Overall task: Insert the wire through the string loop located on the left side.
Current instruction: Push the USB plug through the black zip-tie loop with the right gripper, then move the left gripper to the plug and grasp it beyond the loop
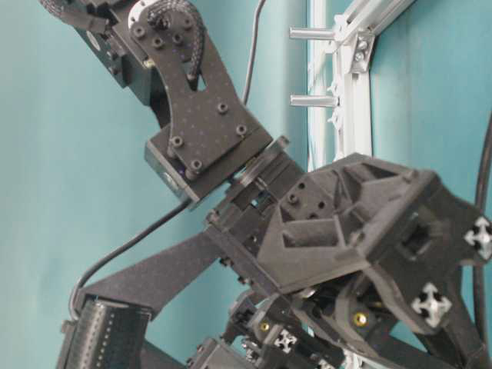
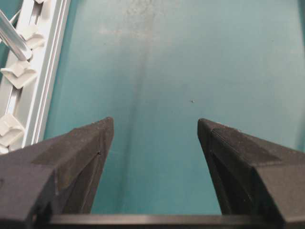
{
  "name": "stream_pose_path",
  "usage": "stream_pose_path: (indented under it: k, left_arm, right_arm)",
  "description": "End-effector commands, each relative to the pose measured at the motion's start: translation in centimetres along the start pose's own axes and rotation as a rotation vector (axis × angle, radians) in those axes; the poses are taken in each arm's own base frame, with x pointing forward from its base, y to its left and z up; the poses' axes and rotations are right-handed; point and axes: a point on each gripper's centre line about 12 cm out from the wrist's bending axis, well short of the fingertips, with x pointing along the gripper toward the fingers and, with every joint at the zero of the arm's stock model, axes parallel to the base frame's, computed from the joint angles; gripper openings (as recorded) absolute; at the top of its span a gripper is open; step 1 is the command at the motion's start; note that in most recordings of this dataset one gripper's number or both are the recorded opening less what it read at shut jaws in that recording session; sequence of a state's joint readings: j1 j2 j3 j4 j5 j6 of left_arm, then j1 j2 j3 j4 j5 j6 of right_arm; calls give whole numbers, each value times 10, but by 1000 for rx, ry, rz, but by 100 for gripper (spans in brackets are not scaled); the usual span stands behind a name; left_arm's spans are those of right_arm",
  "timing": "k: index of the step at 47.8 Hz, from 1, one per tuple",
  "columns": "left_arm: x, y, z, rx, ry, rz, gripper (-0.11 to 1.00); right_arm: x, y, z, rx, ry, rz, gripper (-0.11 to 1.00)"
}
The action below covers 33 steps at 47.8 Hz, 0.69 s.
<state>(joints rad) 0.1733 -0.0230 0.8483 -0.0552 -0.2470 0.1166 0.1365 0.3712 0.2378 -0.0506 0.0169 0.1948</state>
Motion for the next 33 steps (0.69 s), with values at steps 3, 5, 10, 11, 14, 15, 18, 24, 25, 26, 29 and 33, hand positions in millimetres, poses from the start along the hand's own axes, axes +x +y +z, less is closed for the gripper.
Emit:
stream_pose_path:
  k: [3, 5, 10, 11, 14, 15, 18, 24, 25, 26, 29, 33]
  left_arm:
    - [-10, -1, 9, 4, -25, -3, 76]
    - [-14, -1, 9, 4, -19, -4, 76]
    - [-22, -1, 8, 4, -7, -6, 76]
    - [-24, -1, 8, 5, -5, -8, 76]
    - [-30, -2, 7, 6, 4, -12, 76]
    - [-32, -3, 7, 7, 7, -14, 76]
    - [-38, -5, 4, 11, 17, -21, 76]
    - [-50, -10, -3, 19, 45, -37, 76]
    - [-53, -11, -5, 21, 52, -41, 76]
    - [-54, -12, -6, 23, 57, -44, 76]
    - [-60, -14, -9, 26, 67, -52, 76]
    - [-65, -18, -11, 33, 82, -62, 76]
  right_arm:
    - [-7, 4, 21, -5, -54, 9, 17]
    - [-7, 5, 21, -8, -54, 10, 17]
    - [-7, 4, 21, -7, -54, 9, 17]
    - [-7, 5, 21, -9, -56, 11, 17]
    - [-7, 4, 20, -7, -53, 9, 17]
    - [-7, 5, 20, -8, -53, 10, 17]
    - [-7, 4, 21, -7, -54, 9, 17]
    - [-7, 4, 21, -7, -54, 9, 17]
    - [-7, 4, 21, -7, -54, 9, 17]
    - [-7, 4, 21, -7, -54, 9, 17]
    - [-7, 4, 21, -8, -54, 9, 17]
    - [-7, 4, 21, -8, -54, 9, 17]
